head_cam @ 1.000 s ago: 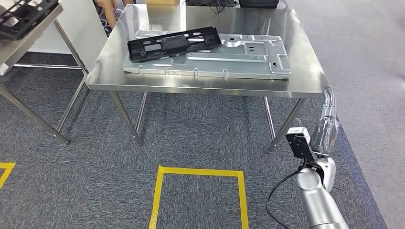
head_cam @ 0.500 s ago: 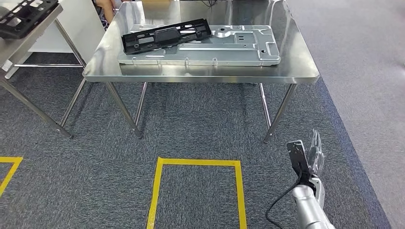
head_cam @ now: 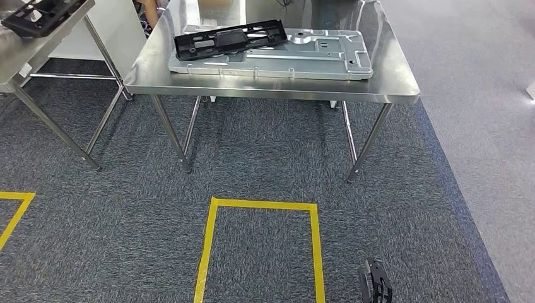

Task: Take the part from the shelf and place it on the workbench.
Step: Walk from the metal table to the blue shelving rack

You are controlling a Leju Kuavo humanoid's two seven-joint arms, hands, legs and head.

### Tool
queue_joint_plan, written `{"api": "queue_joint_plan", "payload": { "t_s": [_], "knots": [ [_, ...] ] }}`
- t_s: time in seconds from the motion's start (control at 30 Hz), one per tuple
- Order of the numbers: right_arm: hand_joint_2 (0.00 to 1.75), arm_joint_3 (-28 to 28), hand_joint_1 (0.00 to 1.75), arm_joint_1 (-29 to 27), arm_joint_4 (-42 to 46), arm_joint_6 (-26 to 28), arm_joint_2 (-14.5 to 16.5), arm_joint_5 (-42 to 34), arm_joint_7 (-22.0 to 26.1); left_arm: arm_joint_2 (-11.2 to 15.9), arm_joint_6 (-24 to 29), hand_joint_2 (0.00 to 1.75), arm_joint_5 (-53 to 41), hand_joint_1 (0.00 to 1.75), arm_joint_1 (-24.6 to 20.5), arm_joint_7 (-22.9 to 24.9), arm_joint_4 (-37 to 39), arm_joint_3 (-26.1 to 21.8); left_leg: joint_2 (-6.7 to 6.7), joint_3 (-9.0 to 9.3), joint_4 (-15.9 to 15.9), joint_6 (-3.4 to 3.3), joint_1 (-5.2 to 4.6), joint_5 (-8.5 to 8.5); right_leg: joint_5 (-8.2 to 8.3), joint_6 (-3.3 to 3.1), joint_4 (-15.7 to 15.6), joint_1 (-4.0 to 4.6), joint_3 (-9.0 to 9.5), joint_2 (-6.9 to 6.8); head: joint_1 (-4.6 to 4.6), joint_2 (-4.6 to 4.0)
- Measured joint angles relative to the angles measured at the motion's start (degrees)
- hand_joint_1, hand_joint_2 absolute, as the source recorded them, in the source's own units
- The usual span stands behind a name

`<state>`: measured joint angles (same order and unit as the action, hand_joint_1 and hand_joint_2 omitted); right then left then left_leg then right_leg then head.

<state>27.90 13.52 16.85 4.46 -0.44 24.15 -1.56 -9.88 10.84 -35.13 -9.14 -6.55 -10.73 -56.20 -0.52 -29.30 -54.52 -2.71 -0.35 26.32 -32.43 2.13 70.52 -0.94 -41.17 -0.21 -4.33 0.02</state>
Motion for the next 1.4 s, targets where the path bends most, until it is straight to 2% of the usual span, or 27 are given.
{"api": "queue_joint_plan", "payload": {
  "t_s": [0.03, 0.07, 0.1, 0.13, 0.2, 0.23, 0.27, 0.33, 0.43, 0.47, 0.53, 0.57, 0.6, 0.63, 0.67, 0.73, 0.77, 0.8, 0.83, 0.87, 0.93, 1.0, 1.13, 1.17, 1.27, 1.3, 1.4],
  "knots": [
    [1.75, 0.7, 0.00, -0.3, -0.7, -0.2, 0.2, -0.5, -1.3, 0.0, 0.0, 0.00, -0.2, 0.00, 0.0, 0.2, 0.0, 0.2, -0.10, -0.77, -0.2, 0.08, 0.01, -0.44, -0.65, 0.18, 2.4, -0.06, -0.18, 0.00, -0.01, 0.00],
    [1.75, 1.4, 0.00, -0.8, -1.3, -0.6, 0.4, -1.1, -2.8, 0.0, 0.0, 0.00, -0.4, 0.00, 0.0, 0.4, 0.0, 0.4, -0.15, -1.52, -0.4, 0.21, 0.06, -0.79, -0.12, 0.31, 3.1, -0.16, 0.57, 0.00, -0.01, 0.00],
    [1.75, 2.1, 0.00, -1.3, -1.9, -1.0, 0.7, -1.7, -4.6, 0.0, 0.1, 0.00, -0.5, 0.00, -0.1, 0.7, 0.0, 0.6, -0.16, -2.26, -0.8, 0.37, 0.14, -1.08, 1.18, 0.41, 1.5, -0.30, 2.44, -0.01, -0.01, 0.00],
    [1.75, 2.9, 0.00, -1.9, -2.4, -1.4, 1.1, -2.1, -6.3, 0.0, 0.1, 0.00, -0.7, 0.00, -0.1, 0.9, 0.0, 0.8, -0.15, -2.95, -1.3, 0.56, 0.22, -1.27, 2.49, 0.47, -1.8, -0.46, 5.21, -0.04, -0.01, 0.00],
    [1.75, 3.9, 0.00, -2.7, -3.2, -1.8, 1.9, -2.4, -9.4, -0.1, 0.1, 0.00, -0.9, 0.00, -0.2, 1.3, 0.0, 1.1, -0.12, -4.09, -2.4, 1.00, 0.21, -1.40, 3.17, 0.52, -9.4, -0.69, 10.71, -0.08, 0.00, 0.00],
    [1.75, 4.2, 0.00, -2.9, -3.4, -1.9, 2.2, -2.3, -10.2, -0.1, 0.1, 0.00, -0.9, 0.00, -0.2, 1.4, 0.0, 1.2, -0.11, -4.39, -2.7, 1.14, 0.16, -1.39, 2.85, 0.52, -11.7, -0.73, 12.23, -0.09, 0.00, 0.00],
    [1.75, 4.2, 0.00, -3.0, -3.5, -1.9, 2.3, -2.2, -10.6, -0.1, 0.1, 0.00, -0.9, 0.00, -0.2, 1.4, 0.0, 1.2, -0.10, -4.54, -2.9, 1.23, 0.10, -1.37, 2.45, 0.51, -12.6, -0.74, 12.81, -0.08, 0.01, 0.00],
    [1.75, 4.2, 0.00, -3.0, -3.5, -1.9, 2.4, -2.2, -10.6, -0.1, 0.1, 0.00, -0.9, 0.00, -0.2, 1.4, 0.0, 1.2, -0.09, -4.57, -2.9, 1.25, 0.08, -1.37, 2.40, 0.50, -12.7, -0.72, 12.86, -0.08, 0.01, 0.00],
    [1.75, 4.3, 0.00, -4.1, -4.0, -1.7, 3.1, -1.6, -12.3, -0.1, 0.0, 0.00, -1.1, 0.00, -0.2, 1.6, 0.0, 1.3, -0.11, -4.81, -3.4, 1.91, 0.01, -1.69, 2.38, -0.68, -12.7, -0.35, 12.48, 0.28, -0.05, 0.00],
    [1.75, 4.4, 0.00, -4.9, -4.3, -1.5, 3.6, -1.2, -13.0, -0.1, -0.1, 0.00, -1.2, 0.00, -0.2, 1.7, 0.0, 1.4, -0.08, -5.52, -4.9, 2.51, 0.13, -0.40, 2.83, -1.66, -12.7, -0.28, 11.87, 0.32, -0.08, 0.00],
    [1.75, 4.6, 0.00, -6.1, -4.8, -1.2, 4.5, -0.7, -13.5, -0.2, -0.2, 0.00, -1.2, 0.00, 0.0, 1.7, 0.0, 1.5, 0.00, -7.85, -11.0, 3.61, 0.48, 4.36, 4.08, -3.07, -12.8, -0.23, 10.44, 0.18, -0.09, 0.00],
    [1.75, 4.7, 0.00, -6.5, -4.9, -1.1, 4.8, -0.5, -13.4, -0.2, -0.2, 0.00, -1.3, 0.00, 0.1, 1.7, 0.0, 1.6, 0.03, -9.33, -15.4, 4.01, 0.65, 7.45, 4.82, -3.53, -12.9, -0.19, 9.56, 0.10, -0.10, 0.00],
    [1.75, 4.7, 0.00, -6.7, -5.0, -1.1, 4.9, -0.4, -13.4, -0.2, -0.2, 0.00, -1.3, 0.00, 0.2, 1.7, 0.0, 1.6, 0.03, -10.05, -18.7, 4.11, 0.69, 8.82, 5.24, -3.55, -12.9, -0.06, 8.93, 0.10, -0.09, 0.00],
    [1.75, 4.7, 0.00, -6.9, -5.0, -1.1, 4.9, -0.4, -13.4, -0.2, -0.3, 0.00, -1.3, 0.00, 0.2, 1.7, 0.0, 1.6, 0.03, -9.91, -20.2, 4.10, 0.70, 8.99, 5.63, -3.54, -12.8, 0.06, 8.35, 0.10, -0.10, 0.00],
    [1.75, 4.8, 0.00, -7.1, -5.0, -1.2, 5.0, -0.2, -13.4, -0.2, -0.3, 0.00, -1.4, 0.00, 0.2, 1.7, 0.0, 1.7, 0.03, -8.64, -19.5, 3.97, 0.69, 8.02, 5.98, -3.50, -12.8, 0.17, 7.87, 0.10, -0.10, 0.00],
    [1.75, 4.8, 0.00, -7.3, -5.1, -1.6, 5.3, 0.5, -13.3, -0.2, -0.3, 0.00, -1.6, 0.00, 0.2, 1.5, 0.0, 1.8, 0.06, -3.01, -11.8, 3.27, 0.57, 4.87, 6.62, -3.37, -12.8, 0.34, 7.25, 0.14, -0.10, 0.00],
    [1.75, 4.8, 0.00, -7.4, -5.1, -1.7, 5.5, 0.8, -13.2, -0.2, -0.4, 0.00, -1.8, 0.00, 0.1, 1.4, 0.0, 2.0, 0.06, 0.08, -7.0, 2.86, 0.44, 4.10, 6.93, -3.20, -12.8, 0.43, 7.08, 0.16, -0.09, 0.00],
    [1.75, 4.8, 0.00, -7.4, -5.1, -1.8, 5.7, 1.0, -13.1, -0.1, -0.5, 0.00, -1.9, 0.00, 0.1, 1.3, 0.0, 2.1, 0.06, 2.19, -3.6, 2.54, 0.26, 3.76, 7.21, -2.96, -12.8, 0.48, 7.01, 0.14, -0.09, 0.00],
    [1.75, 4.8, 0.00, -7.5, -5.2, -1.7, 5.8, 1.1, -12.9, -0.1, -0.6, 0.00, -2.0, 0.00, 0.0, 1.2, -0.1, 2.3, 0.04, 3.37, -1.4, 2.52, 0.16, 3.96, 7.13, -2.85, -12.7, 0.59, 6.94, 0.09, -0.09, 0.00],
    [1.75, 4.8, 0.00, -7.5, -5.2, -1.6, 6.0, 1.1, -12.7, -0.2, -0.8, 0.00, -2.0, 0.00, 0.0, 1.2, -0.1, 2.4, 0.02, 3.58, -0.6, 2.63, 0.09, 4.12, 7.10, -2.90, -12.6, 0.68, 6.89, 0.08, -0.07, 0.00],
    [1.75, 4.9, 0.00, -7.5, -5.2, -1.2, 6.1, 1.2, -12.3, -0.2, -1.0, 0.87, -2.1, 0.00, 0.1, 1.2, -0.1, 2.5, -0.02, 3.39, -0.5, 2.68, -0.02, 4.10, 7.01, -2.88, -12.5, 0.69, 6.83, 0.11, -0.03, 0.00],
    [1.75, 5.0, 0.00, -7.6, -5.2, -0.7, 6.2, 1.5, -11.8, -0.2, -1.1, 1.75, -2.1, 0.00, 0.2, 1.3, -0.1, 2.6, -0.03, 3.22, -0.6, 2.27, -0.22, 3.88, 7.67, -2.33, -12.7, 0.49, 6.81, 0.19, -0.02, 0.00],
    [1.75, 5.2, 0.00, -7.6, -5.3, -0.5, 6.2, 1.6, -11.4, -0.2, -1.2, 1.75, -2.3, 0.00, 0.2, 1.6, -0.1, 2.7, -0.04, 2.99, -0.8, 1.95, -0.37, 3.57, 8.32, -1.80, -12.9, 0.34, 6.77, 0.22, -0.02, 0.00],
    [1.75, 5.2, 0.00, -7.6, -5.3, -0.5, 6.2, 1.6, -11.3, -0.2, -1.2, 1.31, -2.4, 0.00, 0.2, 1.7, -0.1, 2.7, -0.03, 2.97, -0.9, 1.92, -0.39, 3.55, 8.36, -1.75, -12.9, 0.32, 6.77, 0.22, -0.02, 0.00],
    [1.75, 5.3, 0.00, -7.6, -5.4, -0.6, 6.2, 1.6, -11.3, -0.2, -1.3, 1.31, -2.5, 0.00, 0.1, 1.8, -0.1, 2.8, -0.03, 2.93, -0.9, 1.89, -0.44, 3.56, 8.37, -1.72, -12.9, 0.27, 6.75, 0.21, -0.02, 0.00],
    [1.75, 5.4, 0.00, -7.6, -5.4, -0.7, 6.3, 1.7, -11.3, -0.2, -1.4, 1.75, -2.6, 0.00, 0.0, 1.8, -0.1, 2.8, -0.03, 2.92, -0.9, 1.88, -0.46, 3.57, 8.37, -1.71, -12.9, 0.26, 6.73, 0.21, -0.02, 0.00],
    [1.75, 5.5, 0.00, -7.7, -5.4, -1.3, 6.4, 1.8, -11.3, -0.2, -1.5, 1.75, -2.6, 0.00, -0.1, 1.8, -0.1, 2.8, -0.03, 2.87, -0.9, 1.84, -0.47, 3.59, 8.36, -1.70, -12.9, 0.25, 6.66, 0.21, -0.02, 0.00]
  ]
}}
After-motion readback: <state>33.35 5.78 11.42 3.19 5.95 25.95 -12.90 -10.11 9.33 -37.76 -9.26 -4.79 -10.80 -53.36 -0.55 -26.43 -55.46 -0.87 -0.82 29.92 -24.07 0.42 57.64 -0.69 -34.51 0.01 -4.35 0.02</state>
